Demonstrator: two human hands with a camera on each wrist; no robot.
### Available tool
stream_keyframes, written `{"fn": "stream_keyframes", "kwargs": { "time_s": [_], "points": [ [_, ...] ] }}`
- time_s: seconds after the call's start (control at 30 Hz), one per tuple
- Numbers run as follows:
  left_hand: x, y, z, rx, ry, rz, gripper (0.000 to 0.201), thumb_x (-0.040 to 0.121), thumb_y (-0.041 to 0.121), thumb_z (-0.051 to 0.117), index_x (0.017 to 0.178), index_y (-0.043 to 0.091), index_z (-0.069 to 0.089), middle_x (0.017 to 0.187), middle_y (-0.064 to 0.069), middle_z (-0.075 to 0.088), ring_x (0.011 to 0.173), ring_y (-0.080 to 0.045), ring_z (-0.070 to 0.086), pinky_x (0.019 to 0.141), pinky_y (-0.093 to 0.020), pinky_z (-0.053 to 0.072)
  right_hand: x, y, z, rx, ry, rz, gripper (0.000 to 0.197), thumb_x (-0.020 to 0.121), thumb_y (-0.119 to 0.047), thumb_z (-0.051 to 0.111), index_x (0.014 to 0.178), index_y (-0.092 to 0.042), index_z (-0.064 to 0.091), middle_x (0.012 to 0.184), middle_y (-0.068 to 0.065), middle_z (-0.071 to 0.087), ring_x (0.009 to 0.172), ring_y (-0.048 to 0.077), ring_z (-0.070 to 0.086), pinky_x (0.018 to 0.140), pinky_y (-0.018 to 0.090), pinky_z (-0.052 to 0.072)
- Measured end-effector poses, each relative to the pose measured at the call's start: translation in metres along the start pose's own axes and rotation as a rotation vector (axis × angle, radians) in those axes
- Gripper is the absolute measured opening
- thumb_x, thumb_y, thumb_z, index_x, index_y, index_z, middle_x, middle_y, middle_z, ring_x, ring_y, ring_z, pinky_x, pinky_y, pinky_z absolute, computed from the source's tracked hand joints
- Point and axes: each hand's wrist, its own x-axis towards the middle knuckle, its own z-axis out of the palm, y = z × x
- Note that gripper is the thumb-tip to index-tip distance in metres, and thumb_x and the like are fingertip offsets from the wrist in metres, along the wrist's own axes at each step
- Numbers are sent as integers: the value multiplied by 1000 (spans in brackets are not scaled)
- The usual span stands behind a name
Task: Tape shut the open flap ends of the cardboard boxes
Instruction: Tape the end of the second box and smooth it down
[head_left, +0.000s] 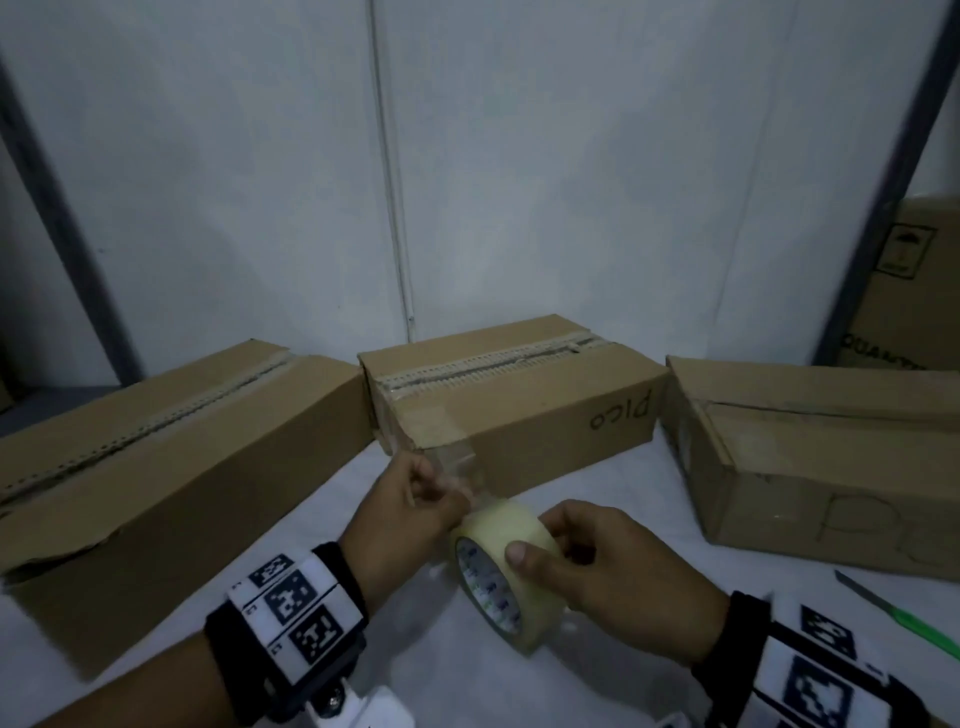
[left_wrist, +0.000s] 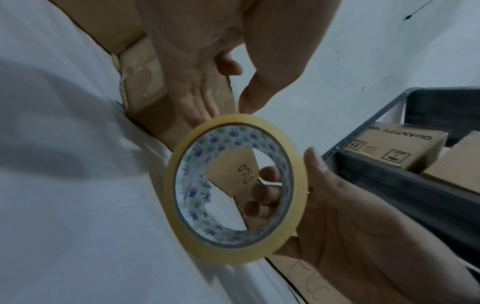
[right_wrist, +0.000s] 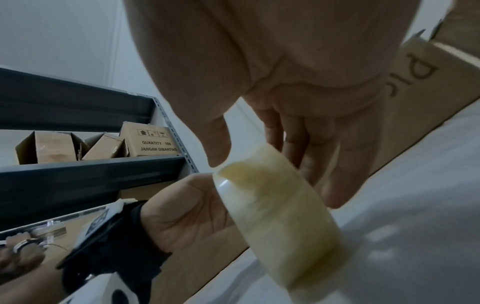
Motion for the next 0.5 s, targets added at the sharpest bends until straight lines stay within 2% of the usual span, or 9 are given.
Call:
{"fn": "stream_keyframes", "kwargs": {
  "time_s": [0.07, 0.1, 0.2, 0.27, 0.37, 0.43, 0.5],
  "points": [
    [-2, 3, 3, -71, 11, 38, 36, 82, 3, 67, 79, 16, 34, 105, -40, 53, 89, -34, 62, 74, -51, 47, -6, 6, -13, -57, 32, 17, 45, 78, -64, 57, 91, -21, 62, 85, -4, 65, 73, 11, 60, 72, 34, 54],
    [-3, 5, 4, -73, 19, 67, 36, 83, -1, 65, 78, 15, 33, 102, -39, 54, 91, -34, 63, 73, -49, 47, -11, 10, -23, -102, 48, 30, 43, 79, -62, 56, 90, -21, 62, 83, -4, 65, 70, 9, 59, 68, 30, 52],
    [-7, 6, 7, -58, 25, 135, 28, 85, -5, 61, 79, 13, 40, 89, -24, 57, 86, -29, 60, 74, -41, 47, -31, 23, -59, -323, 53, 105, 25, 87, -49, 56, 86, -25, 63, 78, -5, 67, 67, 6, 62, 63, 21, 50],
    [-8, 7, 7, -65, -12, 164, 22, 86, -4, 59, 88, 15, 49, 97, -15, 61, 83, -24, 64, 77, -38, 51, -46, 36, -86, -453, 87, 167, 20, 90, -40, 59, 77, -25, 62, 71, -3, 66, 65, 8, 61, 63, 23, 48],
    [-8, 4, 5, -33, -30, 186, 24, 88, -1, 58, 99, 21, 56, 103, -11, 62, 89, -22, 67, 80, -38, 53, -65, 62, -123, -638, 187, 221, 28, 87, -26, 67, 64, -19, 53, 64, -1, 58, 57, 12, 51, 55, 25, 38],
    [-8, 3, 6, -6, -32, 199, 27, 88, 1, 59, 101, 25, 59, 102, -7, 63, 95, -27, 65, 82, -40, 53, -76, 78, -143, -707, 203, 266, 18, 85, -19, 68, 73, -15, 55, 72, 1, 59, 62, 14, 52, 58, 29, 41],
    [-6, 1, 7, 7, -25, 197, 29, 86, 2, 63, 101, 27, 60, 103, -4, 66, 97, -27, 65, 83, -42, 52, -85, 90, -156, -755, 181, 311, 10, 84, -17, 65, 78, -18, 57, 75, -1, 61, 65, 14, 53, 60, 29, 42]
  ]
}}
